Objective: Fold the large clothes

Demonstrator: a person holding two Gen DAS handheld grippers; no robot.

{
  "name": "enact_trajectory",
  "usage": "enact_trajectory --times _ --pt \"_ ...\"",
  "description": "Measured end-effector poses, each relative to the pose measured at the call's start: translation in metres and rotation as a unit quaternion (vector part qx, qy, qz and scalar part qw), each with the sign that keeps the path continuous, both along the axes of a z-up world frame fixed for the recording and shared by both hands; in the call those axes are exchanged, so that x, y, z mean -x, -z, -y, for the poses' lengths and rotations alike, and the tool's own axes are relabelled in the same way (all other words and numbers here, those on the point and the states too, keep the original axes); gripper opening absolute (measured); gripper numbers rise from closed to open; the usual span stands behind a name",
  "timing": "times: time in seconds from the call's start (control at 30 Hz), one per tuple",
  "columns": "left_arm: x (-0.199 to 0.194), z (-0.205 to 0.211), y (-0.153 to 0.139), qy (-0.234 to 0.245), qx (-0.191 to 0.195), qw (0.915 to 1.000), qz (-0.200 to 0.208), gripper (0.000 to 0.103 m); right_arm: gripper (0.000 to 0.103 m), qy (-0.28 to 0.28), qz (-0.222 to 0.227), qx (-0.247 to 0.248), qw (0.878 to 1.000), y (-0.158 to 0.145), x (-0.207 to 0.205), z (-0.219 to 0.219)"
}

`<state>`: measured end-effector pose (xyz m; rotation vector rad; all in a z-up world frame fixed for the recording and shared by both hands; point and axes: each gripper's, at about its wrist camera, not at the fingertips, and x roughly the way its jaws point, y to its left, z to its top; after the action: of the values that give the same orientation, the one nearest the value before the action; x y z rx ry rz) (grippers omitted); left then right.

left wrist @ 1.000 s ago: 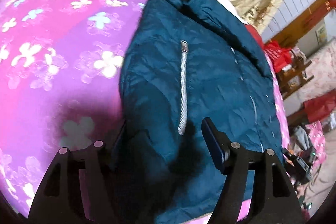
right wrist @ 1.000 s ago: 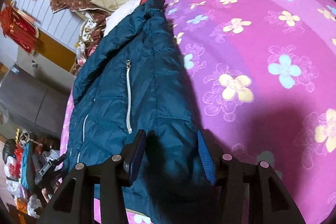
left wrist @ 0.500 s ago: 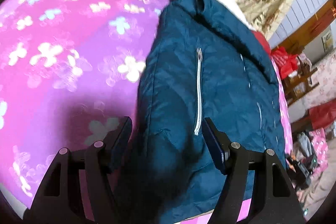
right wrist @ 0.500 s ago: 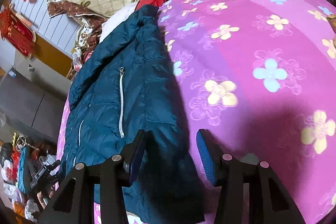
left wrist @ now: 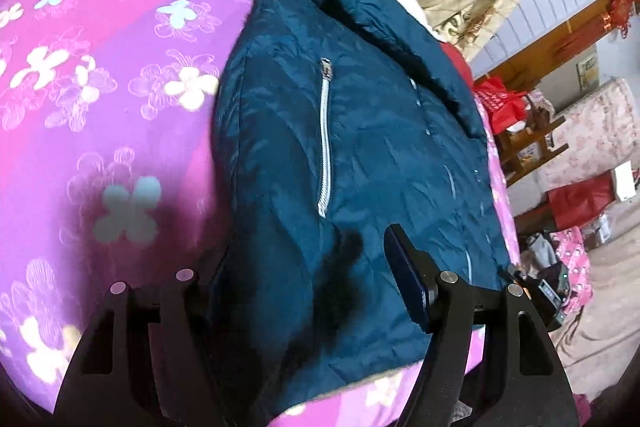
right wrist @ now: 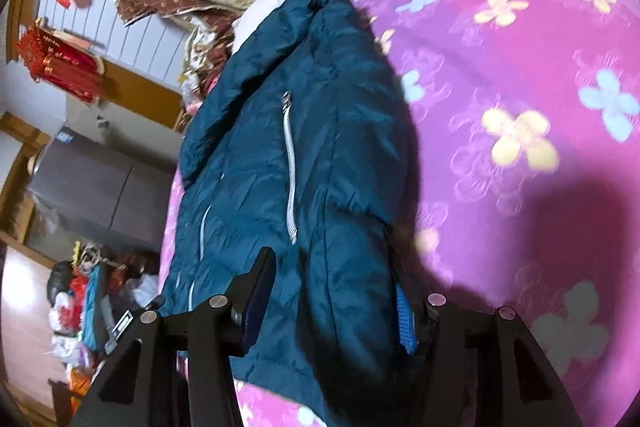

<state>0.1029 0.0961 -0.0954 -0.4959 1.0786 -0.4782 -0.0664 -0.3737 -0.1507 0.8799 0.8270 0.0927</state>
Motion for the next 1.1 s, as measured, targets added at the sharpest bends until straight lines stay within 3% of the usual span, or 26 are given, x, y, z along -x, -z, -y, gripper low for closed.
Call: enact_trajectory --times 0.4,0.6,0.77,0.83,0.87,0.9,1.1 --pt "0.015 0.001 0.007 -0.011 0.023 0.9996 -0.006 0.069 0.051 -0.076 0.006 0.006 0.997 0.003 0.003 -0.044" --pt "0.017 0.003 0.005 -0.017 0.042 0.9990 -0.007 0.075 0.051 -0.068 -0.002 0.037 0.997 0.000 -0.013 -0.061" --pt "0.025 0.022 -0.002 -0.009 -0.004 0.9999 0.008 0.075 0.049 -0.058 -0.006 0.067 0.996 -0.003 -0.016 -0.069" --pt "0.029 0.031 -0.003 -0.005 -0.047 0.9988 0.011 0.066 0.045 -0.052 -0.013 0.086 0.995 -0.004 -0.015 -0.073" --pt "0.030 0.035 -0.002 -0.008 -0.075 0.9971 0.009 0.043 0.042 -0.049 -0.014 0.090 0.995 -0.004 -0.015 -0.073" --pt "0.030 0.037 -0.001 -0.015 -0.113 0.9935 0.002 0.027 0.034 -0.045 -0.019 0.097 0.994 -0.004 -0.014 -0.073" --pt "0.036 0.023 -0.019 -0.041 -0.113 0.9927 0.010 0.016 0.021 -0.042 -0.030 0.121 0.991 -0.012 -0.010 -0.075"
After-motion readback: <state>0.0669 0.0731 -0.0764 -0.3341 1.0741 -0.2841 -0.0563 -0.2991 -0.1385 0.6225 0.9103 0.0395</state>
